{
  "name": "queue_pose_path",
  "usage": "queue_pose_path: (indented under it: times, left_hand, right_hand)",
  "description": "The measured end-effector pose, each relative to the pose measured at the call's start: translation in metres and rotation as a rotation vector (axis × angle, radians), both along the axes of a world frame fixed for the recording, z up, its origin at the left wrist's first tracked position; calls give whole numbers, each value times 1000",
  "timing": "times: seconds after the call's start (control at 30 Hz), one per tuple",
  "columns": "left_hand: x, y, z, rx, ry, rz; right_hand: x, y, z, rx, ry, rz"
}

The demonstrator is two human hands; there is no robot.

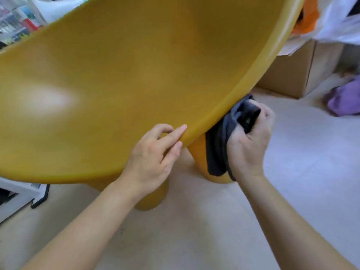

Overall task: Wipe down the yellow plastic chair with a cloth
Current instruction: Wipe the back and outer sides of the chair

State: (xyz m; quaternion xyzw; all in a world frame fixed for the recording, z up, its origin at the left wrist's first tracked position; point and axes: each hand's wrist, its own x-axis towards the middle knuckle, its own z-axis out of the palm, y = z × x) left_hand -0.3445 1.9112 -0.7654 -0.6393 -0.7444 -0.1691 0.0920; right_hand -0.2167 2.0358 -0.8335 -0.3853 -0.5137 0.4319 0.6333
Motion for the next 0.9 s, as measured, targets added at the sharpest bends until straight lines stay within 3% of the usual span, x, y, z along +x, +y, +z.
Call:
queue_pose_path:
  times: [0.1, 0.2, 0.3, 0.43, 0.57, 0.67, 0.77, 0.83, 0.9]
  left_hand:
    - [12, 30, -5, 119, -161, -30]
    - [12, 30, -3, 107, -304, -16]
    - [12, 31, -2, 85, -388, -3]
    - [16, 35, -8, 156, -311, 1]
    - [25, 47, -9, 202, -199, 1]
    - [32, 71, -8, 198, -145, 27]
    - [42, 102, -2, 126, -216, 40]
    - [35, 113, 5, 26, -269, 8]
    - [17, 95, 11, -33, -236, -18]
  right_hand:
    - [-9, -36, -3, -88, 28, 158]
    - [-28, -68, -6, -116, -26, 261]
    - [-19, -39, 1, -129, 132, 179]
    - [2, 50, 27, -190, 181, -1]
    - [-12, 39, 31, -214, 288, -45]
    - [-36, -12, 2, -218, 191, 79]
    - [-49, -47, -16, -431, 168, 399]
    - [-39, -39, -15, -545, 249, 364]
    - [-19, -12, -8, -569, 352, 191]
